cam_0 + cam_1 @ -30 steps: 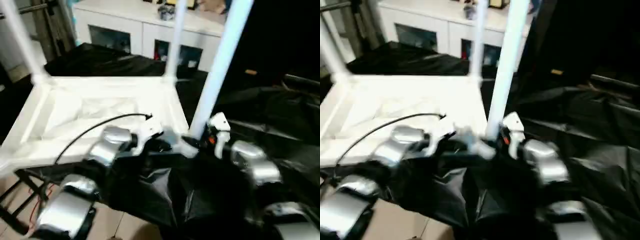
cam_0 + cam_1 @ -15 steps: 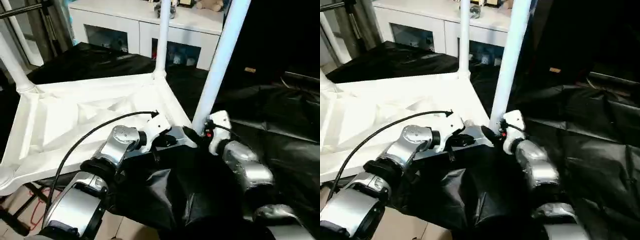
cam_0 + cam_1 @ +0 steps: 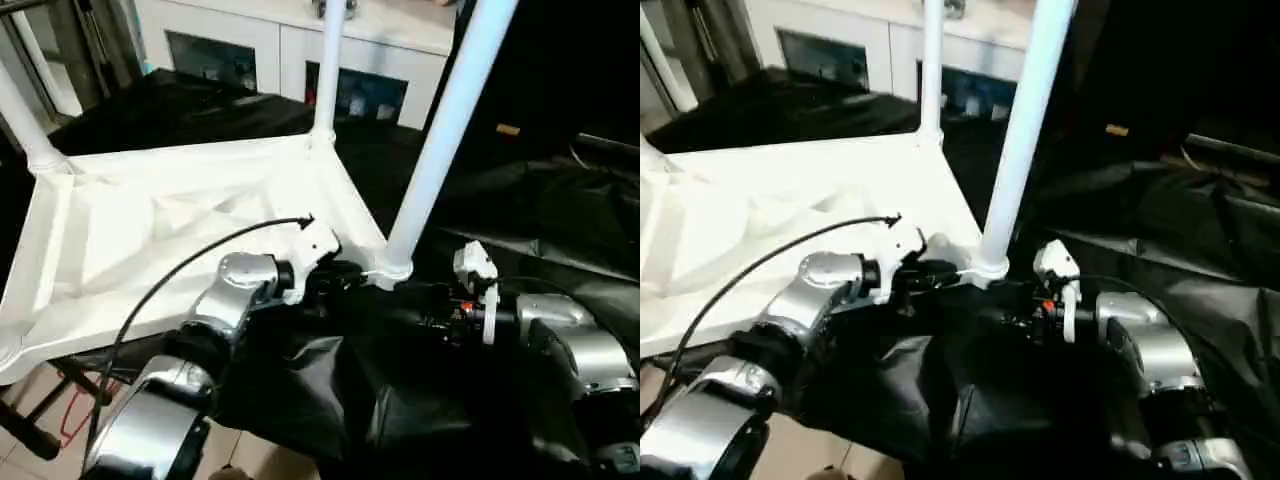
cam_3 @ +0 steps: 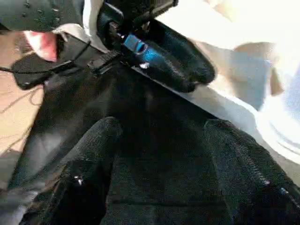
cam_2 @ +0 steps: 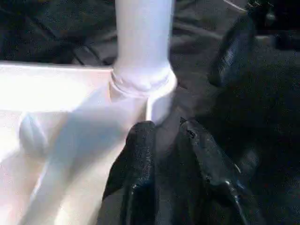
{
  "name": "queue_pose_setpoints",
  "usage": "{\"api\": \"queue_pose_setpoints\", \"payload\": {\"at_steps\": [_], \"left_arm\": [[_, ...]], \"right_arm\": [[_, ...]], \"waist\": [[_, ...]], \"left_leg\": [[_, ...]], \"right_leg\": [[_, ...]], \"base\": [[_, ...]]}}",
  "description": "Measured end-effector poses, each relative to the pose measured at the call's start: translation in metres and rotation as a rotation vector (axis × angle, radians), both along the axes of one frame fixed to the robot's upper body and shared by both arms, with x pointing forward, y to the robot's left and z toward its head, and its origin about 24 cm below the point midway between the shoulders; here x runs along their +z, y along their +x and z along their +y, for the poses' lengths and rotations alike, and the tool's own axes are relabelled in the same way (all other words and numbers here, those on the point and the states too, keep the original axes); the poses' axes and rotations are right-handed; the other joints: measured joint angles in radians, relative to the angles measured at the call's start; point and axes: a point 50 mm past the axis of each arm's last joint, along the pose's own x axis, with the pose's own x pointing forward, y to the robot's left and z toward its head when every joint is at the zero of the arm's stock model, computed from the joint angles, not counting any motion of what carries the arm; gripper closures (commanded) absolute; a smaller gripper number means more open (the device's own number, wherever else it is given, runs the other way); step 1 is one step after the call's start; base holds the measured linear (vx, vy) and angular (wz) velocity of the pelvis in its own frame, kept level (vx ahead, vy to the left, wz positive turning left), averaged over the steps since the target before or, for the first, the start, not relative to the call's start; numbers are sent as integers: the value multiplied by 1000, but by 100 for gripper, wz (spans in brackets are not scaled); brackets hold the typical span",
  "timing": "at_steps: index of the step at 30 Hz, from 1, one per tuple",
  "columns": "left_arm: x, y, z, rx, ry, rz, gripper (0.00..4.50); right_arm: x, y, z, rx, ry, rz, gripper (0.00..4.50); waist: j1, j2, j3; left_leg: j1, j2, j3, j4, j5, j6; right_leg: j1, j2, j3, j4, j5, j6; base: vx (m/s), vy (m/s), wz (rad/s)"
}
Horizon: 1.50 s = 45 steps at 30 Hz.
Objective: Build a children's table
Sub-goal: Rotate leg to tighten, then rotate table base
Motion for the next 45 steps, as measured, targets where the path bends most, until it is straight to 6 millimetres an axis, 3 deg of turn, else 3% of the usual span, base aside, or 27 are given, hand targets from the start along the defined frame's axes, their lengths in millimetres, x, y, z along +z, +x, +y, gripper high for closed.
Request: {"api": "queue_pose_setpoints", "payload": {"at_steps": [5, 8, 14, 17, 23, 28, 35, 37, 45], "left_arm": [[8, -23, 39, -14, 73, 103, 281], [14, -54, 78, 11, 144, 203, 270], [33, -75, 99, 74, 170, 229, 214], [32, -94, 113, 125, 233, 295, 194], [37, -100, 126, 229, 275, 291, 152], [39, -102, 131, 266, 326, 273, 111], [36, -100, 133, 304, 373, 229, 65], [35, -101, 135, 310, 389, 222, 28], [32, -97, 141, 354, 416, 163, 11]], "right_arm": [[-9, 3, 26, -25, 46, 6, 135], [-17, 4, 50, -34, 69, 29, 135], [-18, 19, 79, -149, 95, -13, 135], [-17, 36, 95, -312, 139, -31, 135], [-20, 52, 94, -587, 187, -40, 135], [-22, 66, 91, -796, 129, -56, 135], [-21, 82, 67, -1069, 78, -45, 135], [-20, 84, 57, -1109, 56, -50, 135], [-14, 93, 12, -1286, -6, -60, 135]], "waist": [[1, 3, 3], [-11, 3, 5], [-1, 4, 6], [-17, 3, 6], [-17, 2, 6], [-17, 3, 6], [-8, 0, 5], [-3, 0, 5], [10, 1, 5]], "left_leg": [[3, 2, 2, 1, -1, -5], [5, 2, 1, 0, -2, -8], [8, 1, 3, 0, 1, -12], [11, 2, 4, 0, 1, -13], [11, 2, 3, 0, 4, -17], [13, 2, 2, 1, 5, -18], [12, 1, 1, 4, 5, -18], [12, 1, 1, 4, 5, -18], [6, 1, 0, 10, 5, -18]], "right_leg": [[-1, 1, 0, 2, 0, -1], [-1, 2, 1, 2, 0, -1], [3, 1, 2, 2, 1, -2], [3, 2, 3, 5, 1, -2], [3, 2, 3, 8, 1, -2], [3, 2, 3, 12, 1, -2], [4, 3, 3, 15, 1, -2], [3, 3, 3, 15, 1, -2], [3, 3, 3, 17, 1, -2]], "base": [[0, 0, 0], [0, 0, 0], [0, 0, 0], [0, 0, 0], [0, 0, 0], [0, 0, 0], [0, 0, 0], [0, 0, 0], [0, 0, 0]]}}
